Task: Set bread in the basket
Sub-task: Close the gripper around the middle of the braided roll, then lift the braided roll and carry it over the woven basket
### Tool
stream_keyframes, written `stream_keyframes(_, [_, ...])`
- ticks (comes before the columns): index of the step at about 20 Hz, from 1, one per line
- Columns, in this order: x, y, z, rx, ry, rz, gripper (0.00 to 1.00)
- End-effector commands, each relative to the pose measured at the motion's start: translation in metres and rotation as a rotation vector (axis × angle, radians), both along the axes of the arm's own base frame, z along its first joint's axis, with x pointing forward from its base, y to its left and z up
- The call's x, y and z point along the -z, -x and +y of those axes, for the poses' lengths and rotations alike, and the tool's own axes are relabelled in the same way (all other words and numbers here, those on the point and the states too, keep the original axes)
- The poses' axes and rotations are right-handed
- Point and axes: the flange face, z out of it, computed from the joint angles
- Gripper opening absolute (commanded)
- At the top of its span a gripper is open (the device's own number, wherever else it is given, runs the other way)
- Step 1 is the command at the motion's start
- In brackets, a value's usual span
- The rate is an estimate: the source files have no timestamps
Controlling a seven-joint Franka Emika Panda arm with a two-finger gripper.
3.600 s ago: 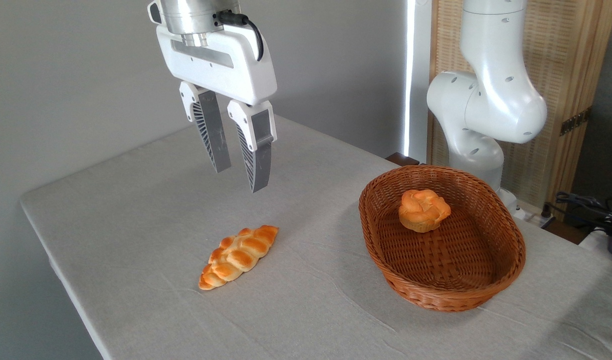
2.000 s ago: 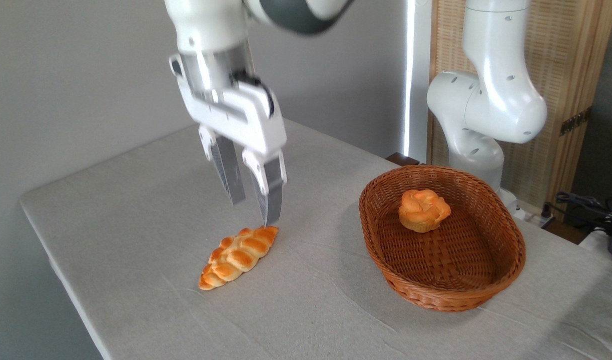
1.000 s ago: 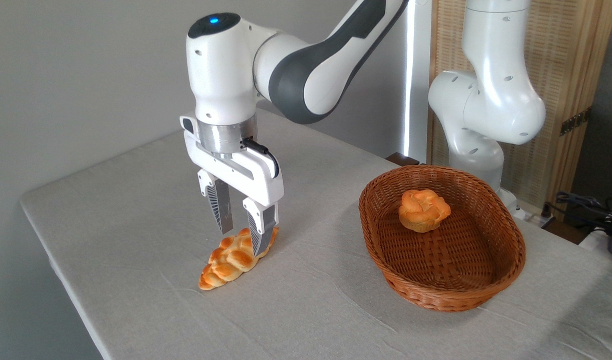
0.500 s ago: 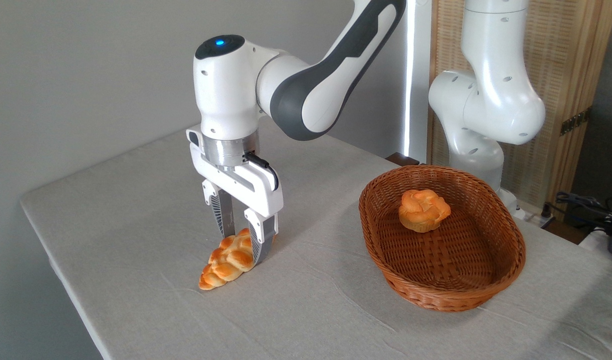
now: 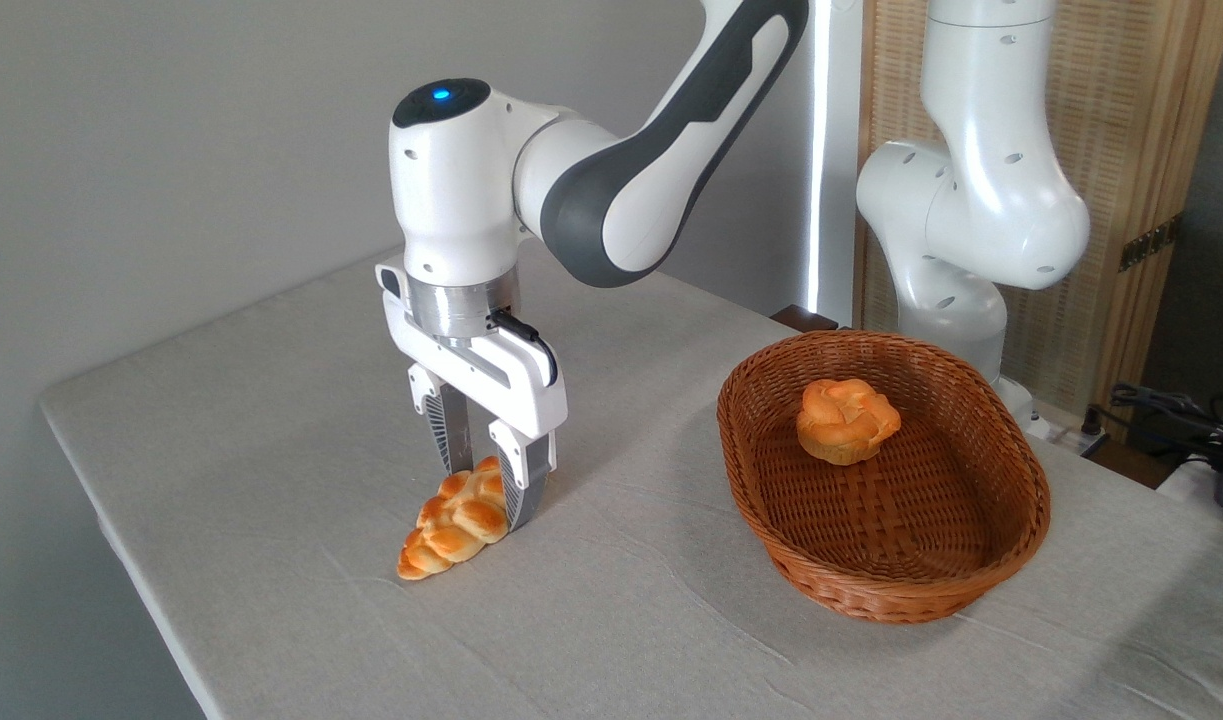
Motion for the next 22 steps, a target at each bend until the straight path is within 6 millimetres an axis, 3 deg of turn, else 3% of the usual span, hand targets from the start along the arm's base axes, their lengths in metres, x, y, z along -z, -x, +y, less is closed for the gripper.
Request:
stream_keyframes(1, [-0.001,0.001,0.0,-0.004,0.006,-0.02,0.24])
stream_keyframes(7, [-0.008,-0.001,-0.001,-0.003,0.008,-0.031,0.21])
stream_keyframes(13, [-0.048,-0.005,0.011,-0.016,0.016,-0.071,0.22])
stream_keyframes(16, [-0.075,0.009,0.043,0.079,0.003,-0.048,0.22])
stream_keyframes(22, [-0.136,0.066,0.144,0.271,0.006,0.003,0.23])
